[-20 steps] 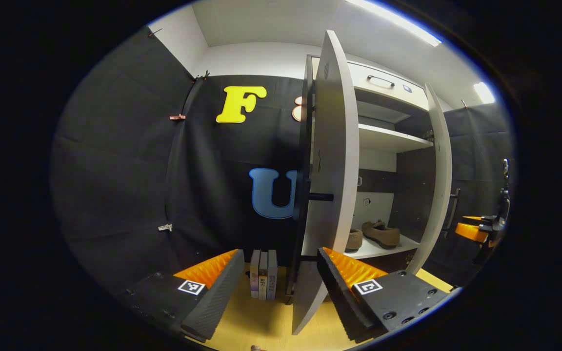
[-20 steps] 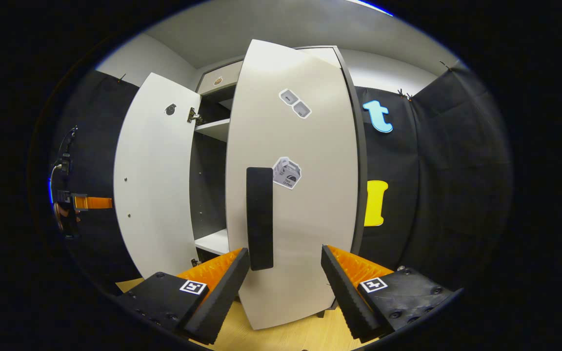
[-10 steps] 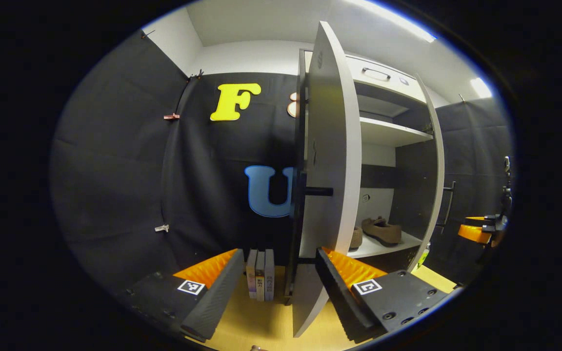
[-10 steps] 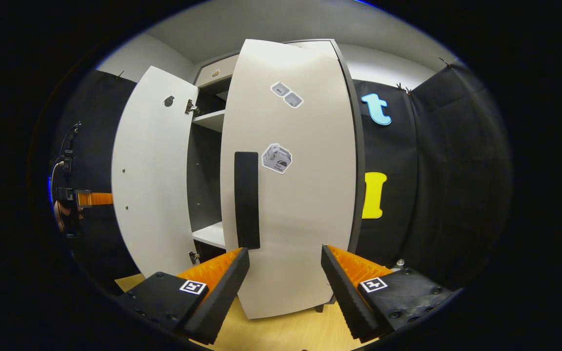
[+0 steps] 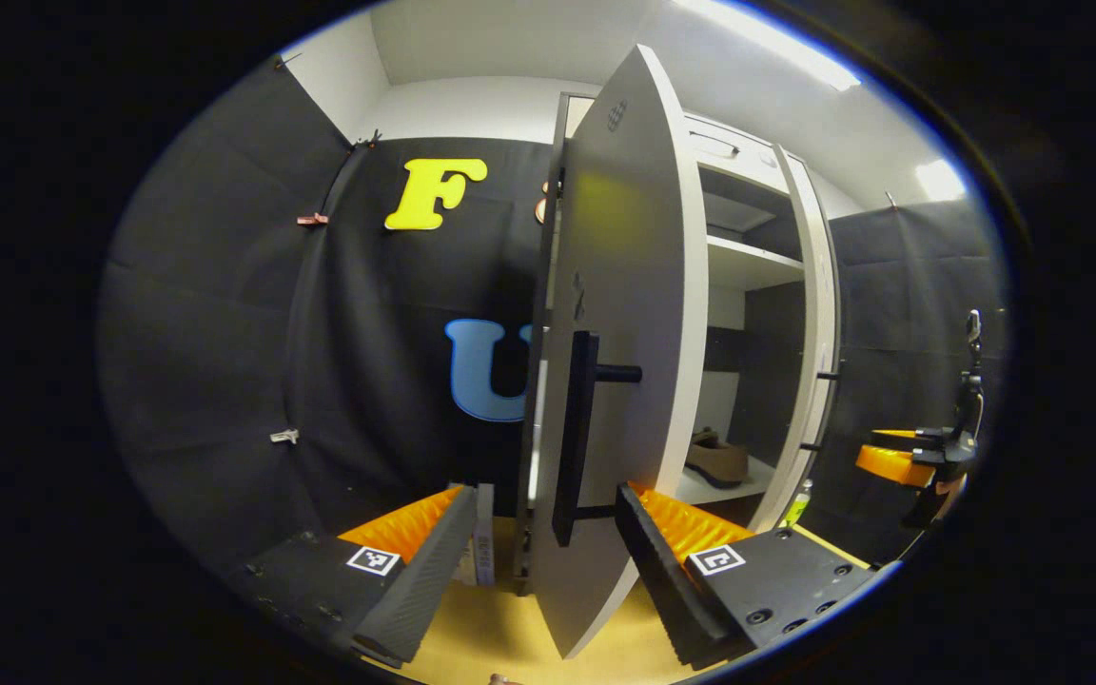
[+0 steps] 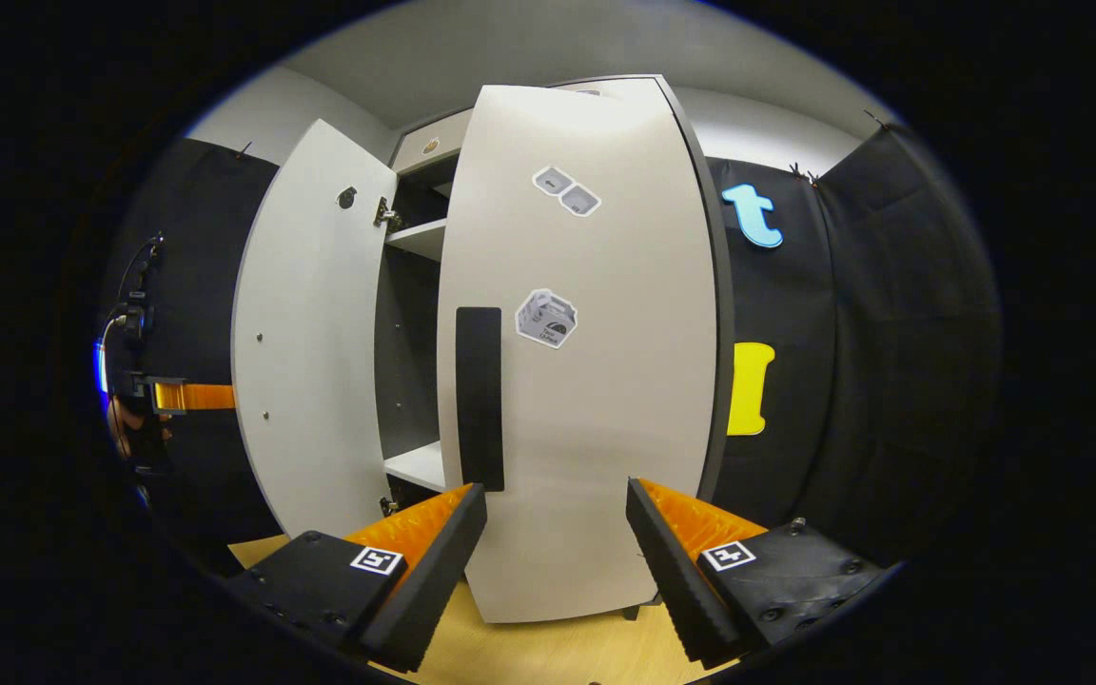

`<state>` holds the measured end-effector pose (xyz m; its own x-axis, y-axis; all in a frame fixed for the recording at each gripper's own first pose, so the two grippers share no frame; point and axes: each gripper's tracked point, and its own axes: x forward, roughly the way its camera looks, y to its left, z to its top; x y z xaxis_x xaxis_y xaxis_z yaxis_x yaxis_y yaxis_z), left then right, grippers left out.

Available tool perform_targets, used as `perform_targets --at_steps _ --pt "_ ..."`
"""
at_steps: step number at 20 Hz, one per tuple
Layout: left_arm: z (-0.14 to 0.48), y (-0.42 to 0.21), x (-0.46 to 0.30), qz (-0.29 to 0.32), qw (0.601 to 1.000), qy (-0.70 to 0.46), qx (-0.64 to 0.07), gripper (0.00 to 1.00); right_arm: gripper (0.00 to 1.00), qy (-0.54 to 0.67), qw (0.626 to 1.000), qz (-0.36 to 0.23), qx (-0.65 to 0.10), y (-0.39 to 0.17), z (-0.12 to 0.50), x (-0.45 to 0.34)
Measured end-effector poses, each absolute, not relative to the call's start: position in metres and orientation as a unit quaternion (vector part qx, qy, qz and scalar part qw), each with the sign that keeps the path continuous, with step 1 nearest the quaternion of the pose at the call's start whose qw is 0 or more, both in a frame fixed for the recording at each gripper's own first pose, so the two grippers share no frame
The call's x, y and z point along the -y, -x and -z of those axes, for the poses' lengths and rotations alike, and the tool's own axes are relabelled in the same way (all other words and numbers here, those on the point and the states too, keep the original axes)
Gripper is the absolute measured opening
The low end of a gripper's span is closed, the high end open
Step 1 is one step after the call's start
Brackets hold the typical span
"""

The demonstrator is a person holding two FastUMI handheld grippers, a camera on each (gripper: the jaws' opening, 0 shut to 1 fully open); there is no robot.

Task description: Grab one shoe with the right hand and put it into the shoe cabinet, grab the other shoe with the left hand and put it into the shoe cabinet; then close the right door with the right hand and the left door with the left hand.

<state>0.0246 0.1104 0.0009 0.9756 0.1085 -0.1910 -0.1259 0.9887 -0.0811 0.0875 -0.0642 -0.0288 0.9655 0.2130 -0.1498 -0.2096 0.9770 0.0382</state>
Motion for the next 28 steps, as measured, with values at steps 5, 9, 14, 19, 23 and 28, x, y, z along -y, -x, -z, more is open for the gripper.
perform_targets --at_steps 5,9,14,19,23,28 --pt "0.003 -0.058 -0.064 -0.022 0.995 0.054 -0.084 0.94 0.98 -0.025 0.991 -0.105 -0.080 -0.089 0.030 0.074" --pt "-0.005 -0.084 -0.024 0.023 0.996 0.058 -0.070 0.92 0.98 -0.030 0.991 -0.105 -0.079 -0.086 0.030 0.084" --pt "-0.005 -0.082 -0.016 0.028 0.996 0.040 -0.078 0.92 0.98 -0.034 0.991 -0.100 -0.087 -0.080 0.035 0.094" --pt "-0.007 -0.071 -0.019 0.012 0.997 0.030 -0.075 0.95 0.98 -0.042 0.990 -0.110 -0.083 -0.081 0.032 0.080" --pt "-0.013 -0.067 -0.015 0.005 0.998 0.003 -0.068 0.95 0.98 -0.044 0.989 -0.111 -0.082 -0.079 0.033 0.062" --pt "-0.012 -0.058 -0.006 0.007 0.998 0.008 -0.059 0.95 0.98 -0.020 0.993 -0.097 -0.065 -0.068 0.026 0.041"
